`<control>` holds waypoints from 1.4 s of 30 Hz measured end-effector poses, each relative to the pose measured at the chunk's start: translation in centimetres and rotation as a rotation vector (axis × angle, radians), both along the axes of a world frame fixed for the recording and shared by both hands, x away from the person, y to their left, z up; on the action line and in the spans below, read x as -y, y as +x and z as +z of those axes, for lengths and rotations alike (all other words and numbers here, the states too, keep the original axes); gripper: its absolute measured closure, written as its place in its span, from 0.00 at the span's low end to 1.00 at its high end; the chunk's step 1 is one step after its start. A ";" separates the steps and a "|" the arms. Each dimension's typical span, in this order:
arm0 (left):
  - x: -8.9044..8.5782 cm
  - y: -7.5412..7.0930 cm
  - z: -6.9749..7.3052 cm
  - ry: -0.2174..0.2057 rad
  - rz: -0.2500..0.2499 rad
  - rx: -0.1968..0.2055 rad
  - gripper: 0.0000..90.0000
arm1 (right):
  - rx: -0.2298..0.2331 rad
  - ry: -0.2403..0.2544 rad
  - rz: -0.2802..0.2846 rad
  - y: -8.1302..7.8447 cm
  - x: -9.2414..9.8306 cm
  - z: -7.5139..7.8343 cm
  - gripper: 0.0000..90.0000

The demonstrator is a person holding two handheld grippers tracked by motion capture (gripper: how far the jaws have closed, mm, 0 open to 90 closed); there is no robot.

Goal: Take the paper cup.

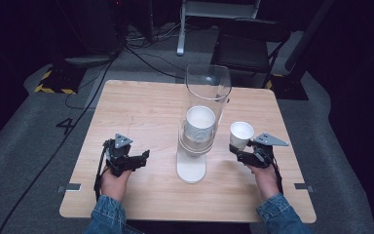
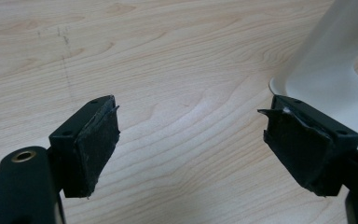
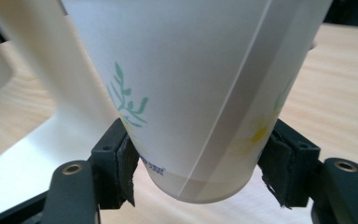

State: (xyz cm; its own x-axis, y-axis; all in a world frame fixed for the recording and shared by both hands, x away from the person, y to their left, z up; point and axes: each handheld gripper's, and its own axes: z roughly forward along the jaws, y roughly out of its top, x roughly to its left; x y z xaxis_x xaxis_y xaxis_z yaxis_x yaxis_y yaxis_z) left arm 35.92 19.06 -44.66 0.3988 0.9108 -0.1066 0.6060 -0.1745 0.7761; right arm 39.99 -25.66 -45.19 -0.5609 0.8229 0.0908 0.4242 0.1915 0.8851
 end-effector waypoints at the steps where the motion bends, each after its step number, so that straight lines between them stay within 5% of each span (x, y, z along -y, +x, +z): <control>1: -0.1 -0.2 0.0 0.002 0.002 0.003 0.20 | 0.004 0.000 -0.006 0.2 0.1 0.1 0.39; 12: -1.4 -1.5 -0.4 0.018 0.038 -0.008 0.20 | 0.007 -0.008 -0.080 2.8 1.8 0.1 0.39; 20: -2.3 -2.5 -0.5 0.020 0.060 -0.017 0.20 | -0.002 -0.017 -0.130 4.8 2.7 -1.5 0.38; 27: -2.9 -3.2 -0.7 0.027 0.067 -0.028 0.20 | -0.111 -0.076 -0.144 7.0 3.2 -3.4 0.38; 42: -3.1 -3.4 -0.7 0.034 0.065 -0.031 0.20 | -0.201 -0.118 -0.146 7.6 2.8 -4.6 0.38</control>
